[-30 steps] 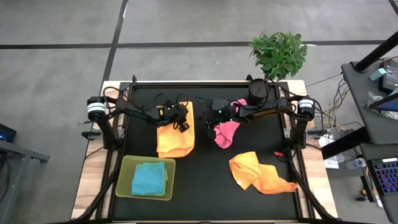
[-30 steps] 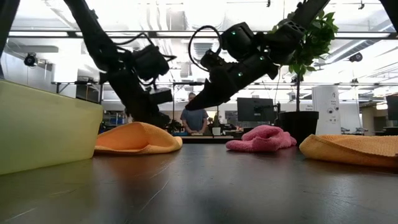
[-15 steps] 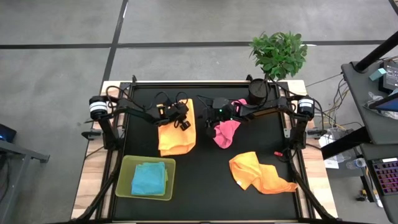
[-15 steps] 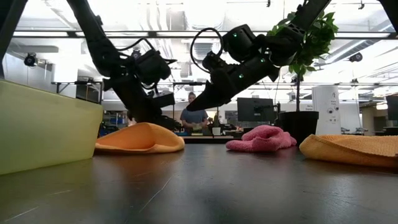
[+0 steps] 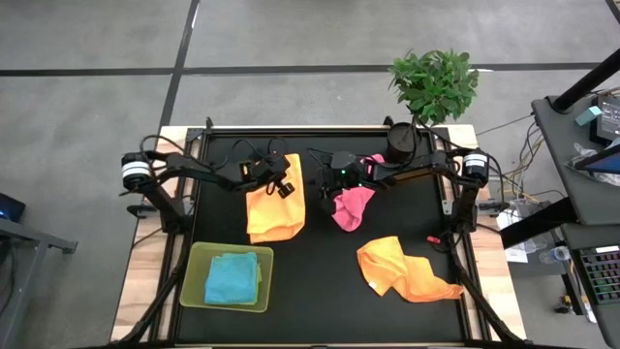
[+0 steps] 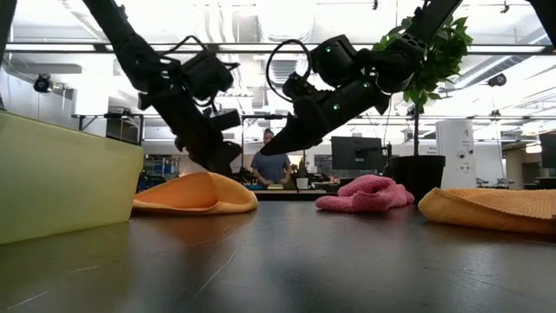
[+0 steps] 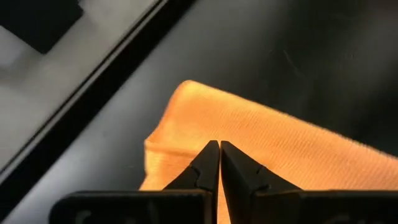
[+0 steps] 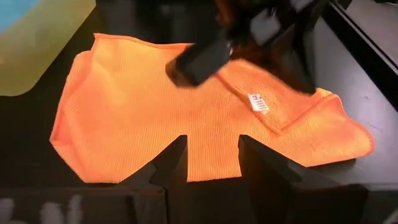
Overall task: Fold microfiber towels
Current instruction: Fold the left orange microfiber towel
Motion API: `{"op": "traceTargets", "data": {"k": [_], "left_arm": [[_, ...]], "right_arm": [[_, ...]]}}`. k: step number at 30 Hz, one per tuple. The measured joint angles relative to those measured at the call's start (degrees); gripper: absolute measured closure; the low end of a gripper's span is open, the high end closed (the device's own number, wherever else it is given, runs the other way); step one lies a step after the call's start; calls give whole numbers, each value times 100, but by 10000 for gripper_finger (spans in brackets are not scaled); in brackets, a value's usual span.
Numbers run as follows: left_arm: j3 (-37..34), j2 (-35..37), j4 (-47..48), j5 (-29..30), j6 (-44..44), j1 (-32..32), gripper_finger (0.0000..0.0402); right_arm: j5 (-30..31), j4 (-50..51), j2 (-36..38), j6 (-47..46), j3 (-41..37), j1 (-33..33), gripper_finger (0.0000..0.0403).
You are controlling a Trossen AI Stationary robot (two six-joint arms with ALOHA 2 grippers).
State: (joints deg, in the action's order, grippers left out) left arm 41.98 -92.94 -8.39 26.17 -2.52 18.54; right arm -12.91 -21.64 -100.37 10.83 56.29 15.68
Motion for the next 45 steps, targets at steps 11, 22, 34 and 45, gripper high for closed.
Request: {"op": "traceTargets", "data": {"k": [11,22,34,45], "left_arm": [[-28,255,7,-1112,441,194,401],[-35,-181,-311,-1240,441,359,290],[-20,-541,-465,-924,330,388,241],[-20,-340,-408,-918,332,390,393]], "right_arm": [[-13,-264,-458,-31,44,0,282],[-59,-428,-552,-57,44,0,285],[-247,-630,-677,-73,44,-17,291],[-951,-708,-677,-134,44,-29,291]]}}
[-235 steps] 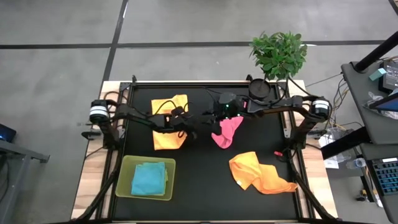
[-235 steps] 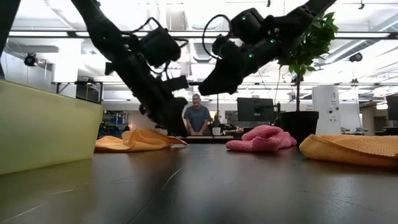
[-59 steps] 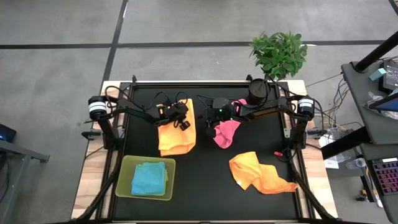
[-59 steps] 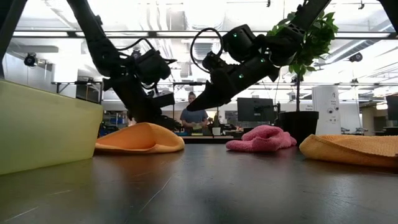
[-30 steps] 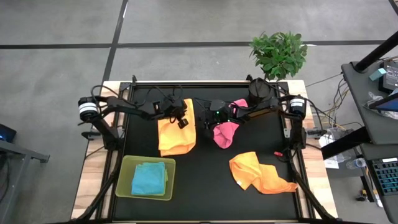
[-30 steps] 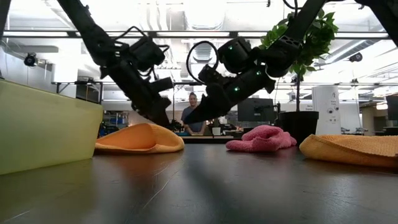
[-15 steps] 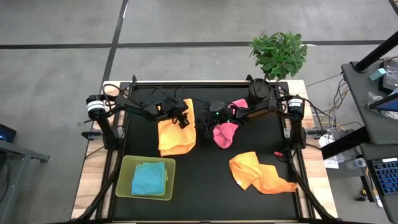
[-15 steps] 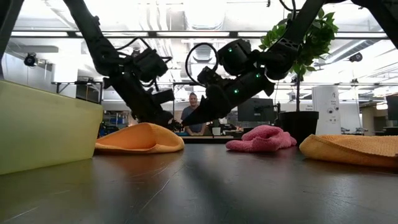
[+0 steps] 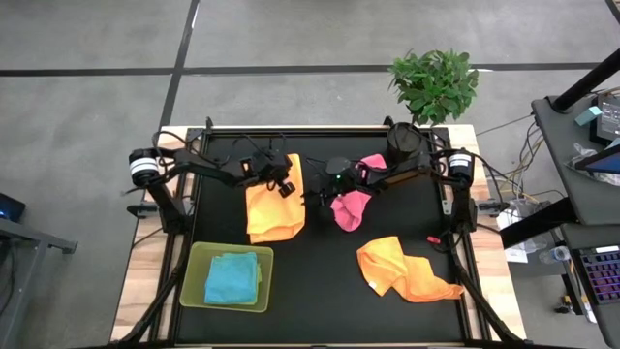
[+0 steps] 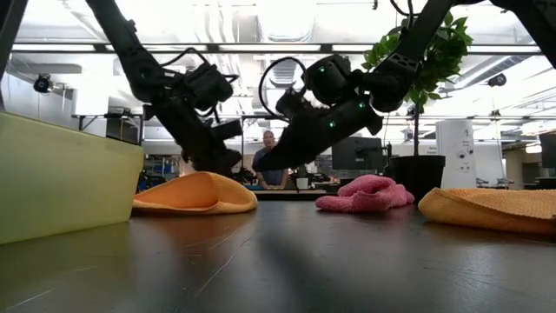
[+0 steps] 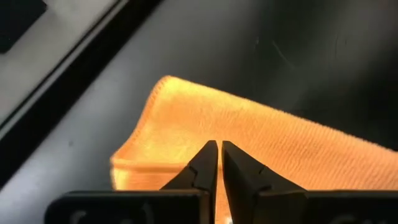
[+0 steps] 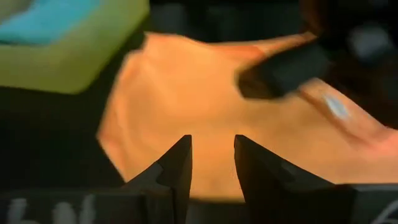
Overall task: Fold microfiber towels
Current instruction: Fold the left orange microfiber towel, then fold the top orange microfiber towel
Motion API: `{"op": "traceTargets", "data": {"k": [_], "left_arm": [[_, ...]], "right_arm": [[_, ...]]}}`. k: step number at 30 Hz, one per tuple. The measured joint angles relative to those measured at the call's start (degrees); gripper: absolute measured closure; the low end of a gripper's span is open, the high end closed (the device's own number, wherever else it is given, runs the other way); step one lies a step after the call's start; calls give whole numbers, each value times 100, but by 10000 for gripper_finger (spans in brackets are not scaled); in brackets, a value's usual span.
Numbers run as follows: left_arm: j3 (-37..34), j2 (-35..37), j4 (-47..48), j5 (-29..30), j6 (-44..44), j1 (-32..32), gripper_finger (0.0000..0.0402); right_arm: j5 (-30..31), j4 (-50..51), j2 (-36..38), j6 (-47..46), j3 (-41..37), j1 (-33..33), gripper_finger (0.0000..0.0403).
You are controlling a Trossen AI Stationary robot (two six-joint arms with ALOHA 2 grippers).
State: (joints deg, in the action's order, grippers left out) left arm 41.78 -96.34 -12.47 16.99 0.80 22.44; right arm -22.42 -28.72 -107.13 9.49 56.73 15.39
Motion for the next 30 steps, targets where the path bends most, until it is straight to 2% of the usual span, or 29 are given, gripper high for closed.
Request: {"op": "traceTargets", "data": {"k": [4,9,14,20,24,30], "left_arm": [[0,227,45,-2,4,7,397],[7,716,507,2,117,15,401],[-7,1205,1166,24,135,31,401],[-50,1581,1464,151,306,87,401],[-114,1612,1455,58,415,94,401],[-163,1163,1132,-636,600,167,373]], "right_arm": [[-160,-67,-186,-90,262,-193,299],[-162,101,-830,-162,855,-343,323],[-163,856,-1206,-270,1460,-340,354],[-174,1576,-1375,-146,1822,-310,385],[-180,1591,-1386,-137,1829,-314,394],[-181,1594,-1386,-141,1827,-314,394]]}}
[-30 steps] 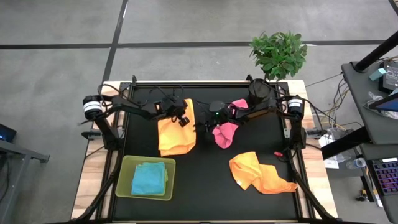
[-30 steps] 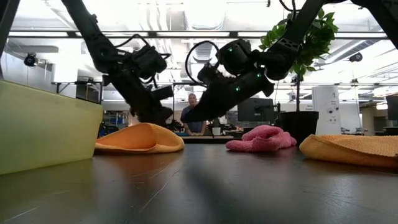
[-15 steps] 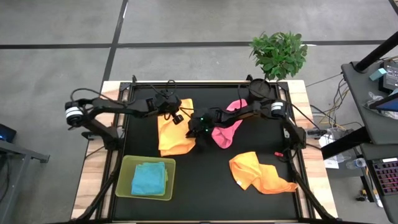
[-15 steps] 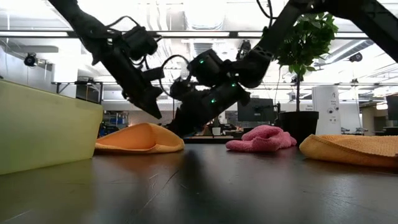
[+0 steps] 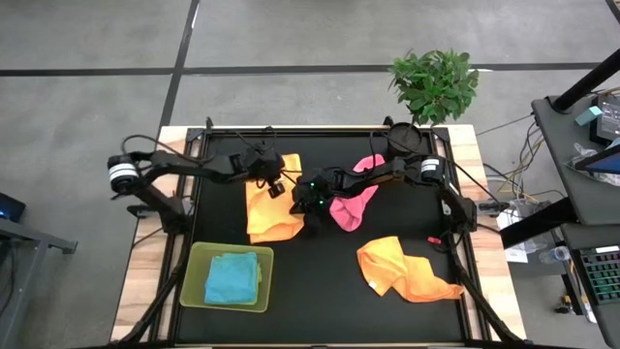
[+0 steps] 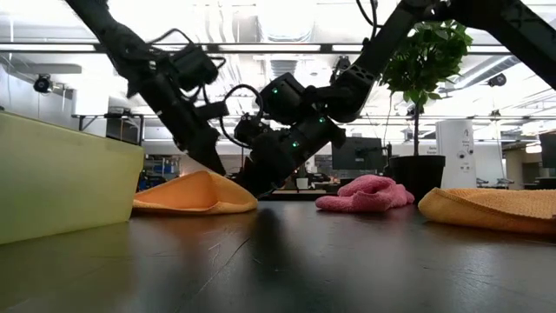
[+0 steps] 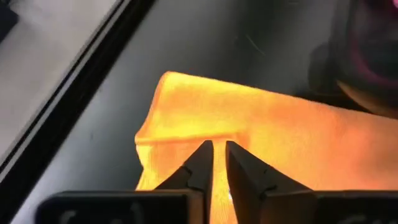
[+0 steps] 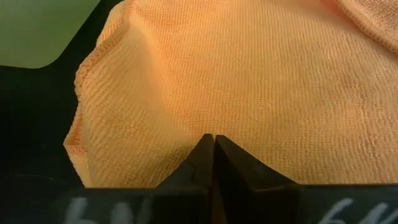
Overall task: Fold microfiber towels
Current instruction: Fold the top orange microfiber towel
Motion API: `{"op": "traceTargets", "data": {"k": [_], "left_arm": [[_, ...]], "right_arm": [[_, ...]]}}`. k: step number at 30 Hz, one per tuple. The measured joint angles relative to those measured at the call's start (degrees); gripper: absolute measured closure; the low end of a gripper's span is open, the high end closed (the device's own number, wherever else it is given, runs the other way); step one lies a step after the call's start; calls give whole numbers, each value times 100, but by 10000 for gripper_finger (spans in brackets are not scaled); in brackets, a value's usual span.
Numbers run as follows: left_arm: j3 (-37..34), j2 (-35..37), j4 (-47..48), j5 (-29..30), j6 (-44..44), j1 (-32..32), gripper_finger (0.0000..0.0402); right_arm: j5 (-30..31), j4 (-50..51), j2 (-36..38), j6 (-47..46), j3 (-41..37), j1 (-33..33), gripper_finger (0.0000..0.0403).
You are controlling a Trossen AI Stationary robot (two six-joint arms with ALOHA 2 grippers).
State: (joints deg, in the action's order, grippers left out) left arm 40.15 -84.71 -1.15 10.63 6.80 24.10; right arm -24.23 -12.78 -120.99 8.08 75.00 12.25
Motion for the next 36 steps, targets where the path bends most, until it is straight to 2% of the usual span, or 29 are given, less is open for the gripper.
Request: {"op": "traceTargets", "data": {"k": [7,15,19,23,27,34,36], "left_arm": [[14,-849,-860,-29,113,75,299],[47,-1246,-943,160,110,106,243],[53,-1258,-937,376,106,101,241],[51,-1026,-543,1116,118,111,254],[51,-496,398,1916,157,135,268],[42,513,1698,1978,107,178,288],[22,745,1780,1616,63,180,292]], "right_arm": [[2,17,0,4,-4,0,394],[2,39,2,6,-13,0,394],[2,46,2,6,-15,0,394],[8,52,2,-1,-19,0,394],[4,57,4,-7,-26,0,394],[4,55,7,-13,-28,0,394],[4,55,7,-15,-29,0,394]]}}
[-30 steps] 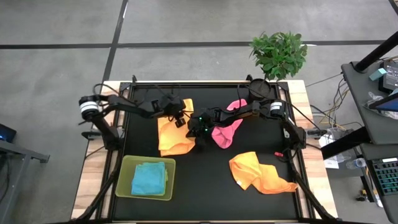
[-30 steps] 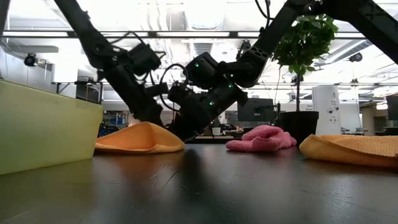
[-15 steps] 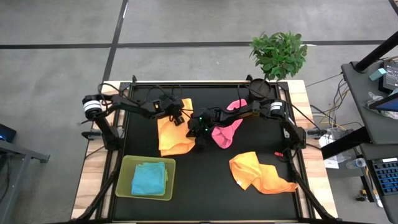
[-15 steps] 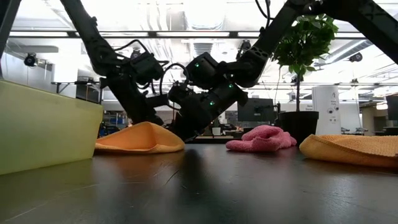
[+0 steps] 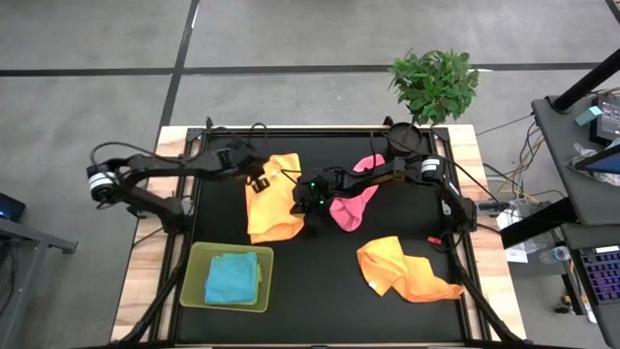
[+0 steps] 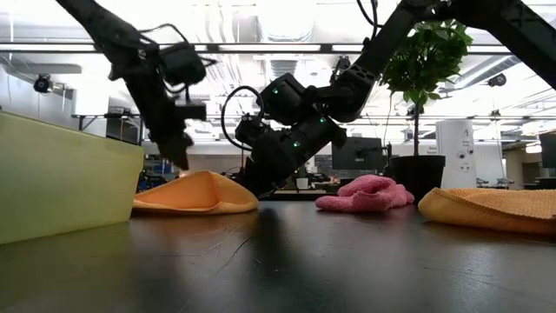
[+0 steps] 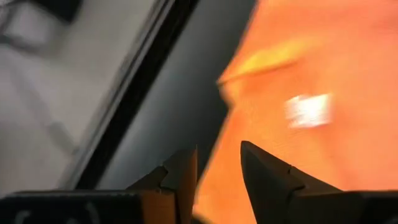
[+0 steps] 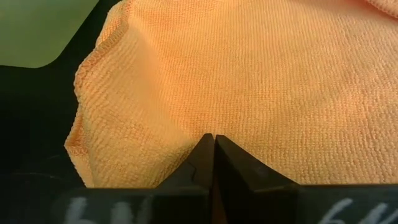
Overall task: Fold microfiber towels
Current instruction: Fold the top orange microfiber towel
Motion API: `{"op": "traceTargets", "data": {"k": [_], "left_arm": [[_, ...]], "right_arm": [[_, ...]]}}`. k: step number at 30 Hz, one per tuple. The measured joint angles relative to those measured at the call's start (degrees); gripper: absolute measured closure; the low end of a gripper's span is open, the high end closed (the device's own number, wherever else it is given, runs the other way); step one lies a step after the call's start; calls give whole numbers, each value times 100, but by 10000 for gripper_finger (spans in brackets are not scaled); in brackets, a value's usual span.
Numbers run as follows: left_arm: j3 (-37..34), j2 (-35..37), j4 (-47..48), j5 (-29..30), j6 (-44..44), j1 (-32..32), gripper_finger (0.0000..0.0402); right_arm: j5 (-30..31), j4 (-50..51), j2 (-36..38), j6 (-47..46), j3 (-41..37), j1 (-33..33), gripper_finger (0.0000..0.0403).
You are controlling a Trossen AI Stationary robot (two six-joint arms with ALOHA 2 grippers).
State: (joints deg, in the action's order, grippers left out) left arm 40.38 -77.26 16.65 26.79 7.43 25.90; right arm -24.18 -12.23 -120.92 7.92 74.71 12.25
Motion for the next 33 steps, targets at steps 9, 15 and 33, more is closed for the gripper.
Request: {"op": "traceTargets", "data": {"k": [9,15,33], "left_arm": [[-888,32,-2460,-1796,45,5,290],[-1280,-688,-4341,-1680,-97,10,246],[-618,-1686,-3249,260,-559,0,198]], "right_arm": [[-10,-1,0,9,-1,0,394],[-26,-2,0,17,-1,0,394],[-42,42,0,-2,-3,42,394]]}}
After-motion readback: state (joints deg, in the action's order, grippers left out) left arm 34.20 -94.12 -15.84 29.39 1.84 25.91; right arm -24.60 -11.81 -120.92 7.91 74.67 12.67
